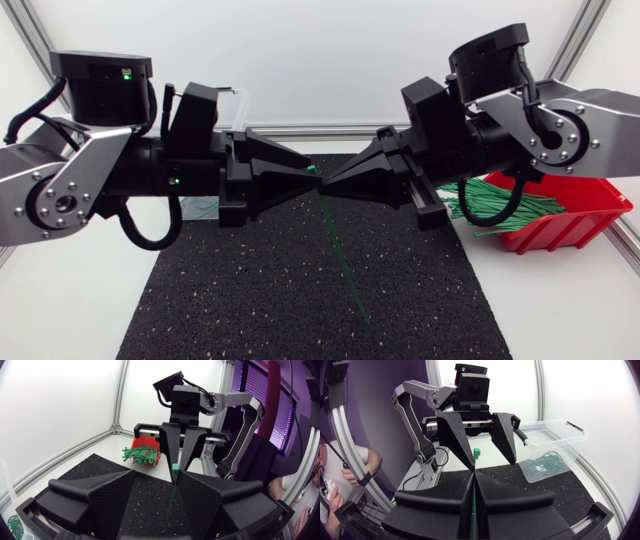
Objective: Take a green cable tie from the red box, thread the tail through the head to close it, then place it in the transparent bin on the left.
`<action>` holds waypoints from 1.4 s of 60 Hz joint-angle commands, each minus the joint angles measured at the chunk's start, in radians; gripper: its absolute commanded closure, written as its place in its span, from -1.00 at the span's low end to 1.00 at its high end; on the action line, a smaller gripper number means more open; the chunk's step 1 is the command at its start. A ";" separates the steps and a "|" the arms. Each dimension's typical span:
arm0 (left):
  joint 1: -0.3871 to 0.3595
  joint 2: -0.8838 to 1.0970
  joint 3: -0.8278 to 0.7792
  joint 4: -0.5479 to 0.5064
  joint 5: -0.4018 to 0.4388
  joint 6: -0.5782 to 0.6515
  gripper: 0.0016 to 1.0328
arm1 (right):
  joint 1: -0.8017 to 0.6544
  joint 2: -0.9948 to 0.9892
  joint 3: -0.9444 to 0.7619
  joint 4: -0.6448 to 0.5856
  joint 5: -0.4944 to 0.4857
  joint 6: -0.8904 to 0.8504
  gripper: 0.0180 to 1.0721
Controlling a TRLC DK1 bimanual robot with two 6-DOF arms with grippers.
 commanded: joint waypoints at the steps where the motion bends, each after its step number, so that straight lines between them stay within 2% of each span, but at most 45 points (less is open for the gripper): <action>1: -0.007 0.027 0.029 0.007 0.005 -0.016 0.18 | 0.012 -0.024 -0.028 0.024 0.000 0.026 0.89; 8: -0.007 0.027 0.032 0.004 0.005 -0.016 0.49 | 0.016 -0.024 -0.033 0.037 0.014 0.028 0.89; 14: -0.001 0.023 0.035 0.007 0.005 -0.016 0.56 | 0.018 -0.024 -0.042 0.061 0.036 0.042 0.87; 18: 0.004 0.016 0.038 0.010 0.005 -0.016 0.69 | 0.019 -0.024 -0.053 0.075 0.043 0.049 0.60; 20: 0.010 0.013 0.040 0.010 0.005 -0.016 0.69 | 0.019 -0.024 -0.059 0.081 0.045 0.049 0.47; 22: 0.016 0.010 0.040 0.010 0.006 -0.016 0.69 | 0.022 -0.026 -0.063 0.084 0.048 0.049 0.41; 41: 0.025 -0.010 0.037 0.006 0.006 -0.017 0.69 | 0.058 -0.006 -0.074 0.110 0.077 0.048 0.41; 48: 0.027 -0.010 0.034 0.006 0.005 -0.014 0.69 | 0.058 0.013 -0.074 0.110 0.123 0.043 0.41; 52: 0.034 -0.014 0.026 0.004 0.005 -0.008 0.69 | 0.061 0.025 -0.082 0.107 0.154 0.030 0.31; 55: 0.045 -0.020 0.020 -0.001 0.002 -0.002 0.67 | 0.082 0.027 -0.091 0.106 0.206 0.017 0.30; 63: 0.080 -0.039 0.015 -0.077 -0.034 0.063 0.34 | 0.137 0.045 -0.102 0.101 0.338 -0.004 0.30; 68: 0.097 -0.037 0.017 -0.134 -0.075 0.119 0.29 | 0.170 0.079 -0.089 0.092 0.412 -0.003 0.30; 78: 0.127 -0.057 -0.009 -0.295 -0.126 0.273 -0.14 | 0.237 0.189 -0.046 0.083 0.567 0.014 0.30; 84: 0.145 -0.100 -0.045 -0.326 -0.143 0.324 -0.34 | 0.245 0.254 -0.008 0.081 0.603 0.040 0.30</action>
